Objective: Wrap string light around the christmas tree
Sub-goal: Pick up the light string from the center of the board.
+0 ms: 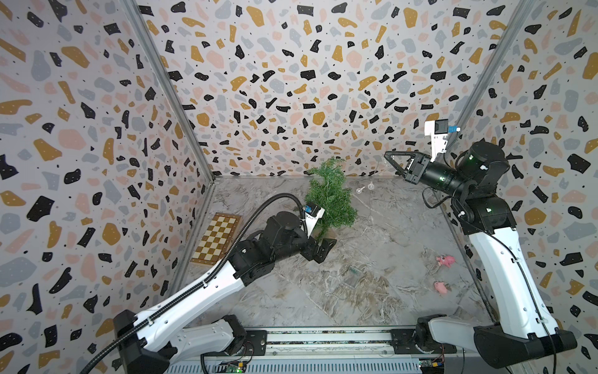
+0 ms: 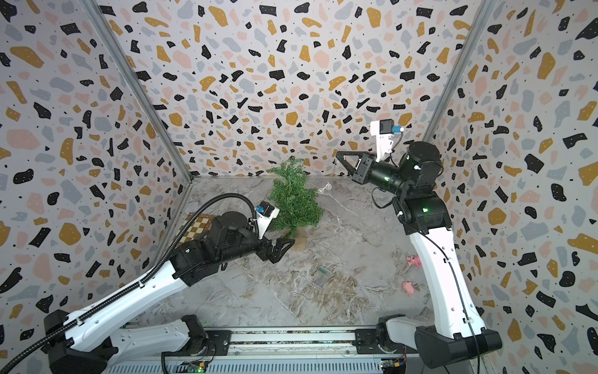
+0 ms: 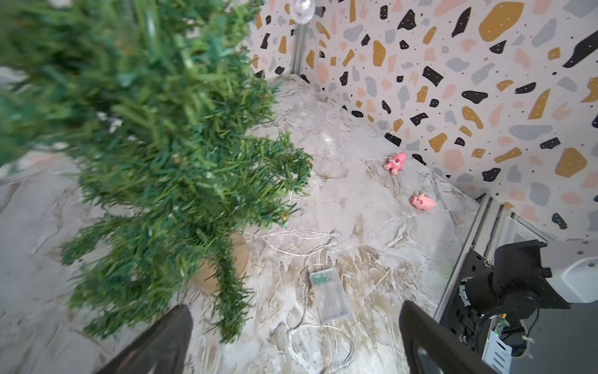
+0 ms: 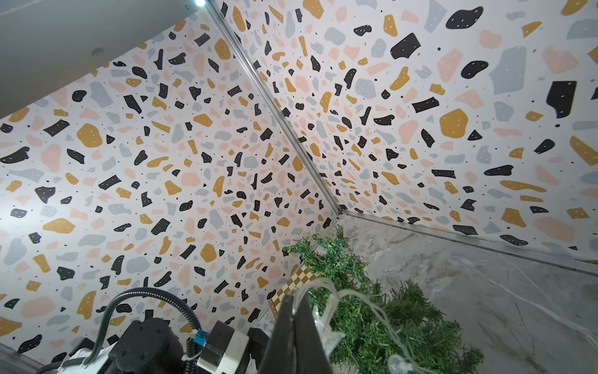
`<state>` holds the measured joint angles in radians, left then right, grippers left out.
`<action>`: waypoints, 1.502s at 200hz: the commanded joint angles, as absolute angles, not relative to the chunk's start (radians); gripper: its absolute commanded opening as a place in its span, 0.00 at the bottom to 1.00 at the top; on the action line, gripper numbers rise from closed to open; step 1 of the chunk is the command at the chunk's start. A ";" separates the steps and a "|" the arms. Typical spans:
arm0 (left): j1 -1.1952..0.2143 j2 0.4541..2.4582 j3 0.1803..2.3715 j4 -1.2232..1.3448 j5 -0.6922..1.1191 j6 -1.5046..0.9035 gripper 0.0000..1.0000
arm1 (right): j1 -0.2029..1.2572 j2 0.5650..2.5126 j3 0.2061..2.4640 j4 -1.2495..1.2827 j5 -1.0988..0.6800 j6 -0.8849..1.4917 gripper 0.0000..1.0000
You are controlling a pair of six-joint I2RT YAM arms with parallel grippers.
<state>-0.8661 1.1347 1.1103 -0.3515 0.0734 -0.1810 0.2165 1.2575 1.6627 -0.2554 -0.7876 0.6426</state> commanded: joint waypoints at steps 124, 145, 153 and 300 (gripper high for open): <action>-0.907 1.446 1.459 -0.108 0.116 -0.040 0.99 | 0.331 1.222 1.791 -0.243 -0.892 0.690 0.00; -0.909 1.489 1.495 -0.059 0.133 -0.027 0.99 | 0.339 1.214 1.771 -0.199 -0.922 0.727 0.00; -0.908 1.508 1.513 -0.037 0.131 -0.025 1.00 | 0.345 1.210 1.755 -0.181 -0.927 0.737 0.00; -0.907 1.373 1.735 -0.358 0.188 0.003 0.00 | 0.186 1.052 1.121 -0.077 -0.705 0.562 0.64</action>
<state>-0.9047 1.3857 1.6161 -0.2630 0.1741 -0.0257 0.1867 1.1568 1.2079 -0.1452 -0.7753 0.6331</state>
